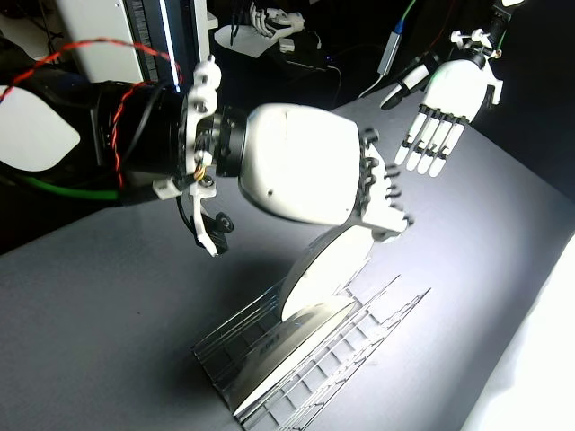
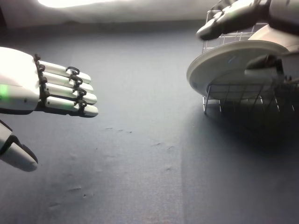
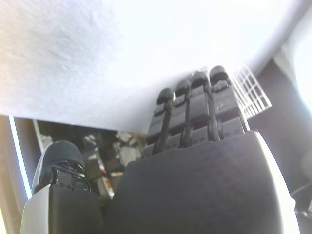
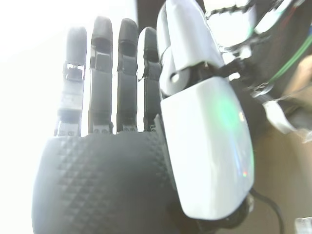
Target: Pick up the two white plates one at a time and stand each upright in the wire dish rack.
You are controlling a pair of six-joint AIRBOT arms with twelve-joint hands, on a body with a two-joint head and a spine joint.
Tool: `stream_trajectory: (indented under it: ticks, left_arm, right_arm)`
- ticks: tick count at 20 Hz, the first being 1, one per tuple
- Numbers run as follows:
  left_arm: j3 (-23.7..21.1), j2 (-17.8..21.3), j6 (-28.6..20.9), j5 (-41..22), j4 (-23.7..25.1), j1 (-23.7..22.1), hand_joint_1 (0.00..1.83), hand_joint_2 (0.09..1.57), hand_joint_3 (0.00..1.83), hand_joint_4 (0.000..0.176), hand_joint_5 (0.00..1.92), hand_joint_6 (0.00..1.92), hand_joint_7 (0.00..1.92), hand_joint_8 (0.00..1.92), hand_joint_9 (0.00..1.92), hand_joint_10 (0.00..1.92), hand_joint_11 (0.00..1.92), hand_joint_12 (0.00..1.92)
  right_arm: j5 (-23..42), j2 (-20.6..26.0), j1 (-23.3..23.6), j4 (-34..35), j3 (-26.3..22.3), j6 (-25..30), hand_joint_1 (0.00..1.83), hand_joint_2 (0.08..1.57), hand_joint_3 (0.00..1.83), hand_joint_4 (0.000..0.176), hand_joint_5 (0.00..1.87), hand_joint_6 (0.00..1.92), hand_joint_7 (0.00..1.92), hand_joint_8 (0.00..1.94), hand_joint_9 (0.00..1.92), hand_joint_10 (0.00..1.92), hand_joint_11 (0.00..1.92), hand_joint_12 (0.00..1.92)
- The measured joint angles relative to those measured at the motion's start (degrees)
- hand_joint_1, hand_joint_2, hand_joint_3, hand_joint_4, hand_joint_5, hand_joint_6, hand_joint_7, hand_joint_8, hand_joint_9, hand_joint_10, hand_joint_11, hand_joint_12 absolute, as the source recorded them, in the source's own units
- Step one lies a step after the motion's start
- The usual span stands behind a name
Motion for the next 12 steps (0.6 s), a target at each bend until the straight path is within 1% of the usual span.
stream_trajectory:
  ticks: [2, 4, 7, 9, 12]
  left_arm:
    - [0.0, 0.0, 0.7, -0.3, 0.0, -0.4, 0.0, 1.06, 0.0, 0.0, 0.0, 0.0, 0.0, 0.0, 0.0, 0.0, 0.0, 0.0]
    - [-0.3, 0.0, 1.1, -0.2, 1.2, -1.1, 0.0, 1.06, 0.0, 0.0, 0.0, 0.0, 0.0, 0.0, 0.0, 0.0, 0.0, 0.0]
    - [-1.7, 1.0, 2.1, -1.3, 1.6, -1.2, 0.0, 1.06, 0.0, 0.0, 0.0, 0.0, 0.0, 0.0, 0.0, 0.0, 0.0, 0.0]
    - [-1.7, 1.0, 2.2, -1.7, 1.7, -1.1, 0.0, 1.06, 0.0, 0.0, 0.0, 0.0, 0.0, 0.0, 0.0, 0.0, 0.0, 0.0]
    - [-1.8, 1.1, 2.2, -1.6, 1.7, -1.1, 0.0, 1.06, 0.0, 0.0, 0.0, 0.0, 0.0, 0.0, 0.0, 0.0, 0.0, 0.0]
  right_arm:
    - [2.9, -0.5, 0.0, -6.0, -0.1, 0.0, 1.21, 1.07, 0.0, 0.0, 0.58, 0.0, 0.6, 0.01, 0.58, 0.0, 0.14, 1.16]
    - [6.2, -0.6, 0.0, -11.6, 0.0, 0.0, 1.21, 1.06, 0.0, 0.0, 0.58, 0.0, 0.59, 0.0, 0.57, 0.0, 0.13, 1.15]
    - [12.0, -0.7, 0.4, -21.8, 1.2, -0.9, 1.21, 1.07, 0.0, 0.0, 0.56, 0.0, 0.53, 0.0, 0.53, 0.0, 0.1, 1.17]
    - [15.2, -0.8, 0.4, -24.2, 1.6, -2.1, 1.17, 1.08, 0.01, 0.0, 0.54, 0.0, 0.5, 0.0, 0.5, 0.0, 0.07, 1.17]
    - [18.7, -1.0, 0.4, -24.4, 2.5, -3.8, 1.15, 1.09, 0.01, 0.0, 0.53, 0.0, 0.48, 0.0, 0.48, 0.0, 0.04, 1.2]
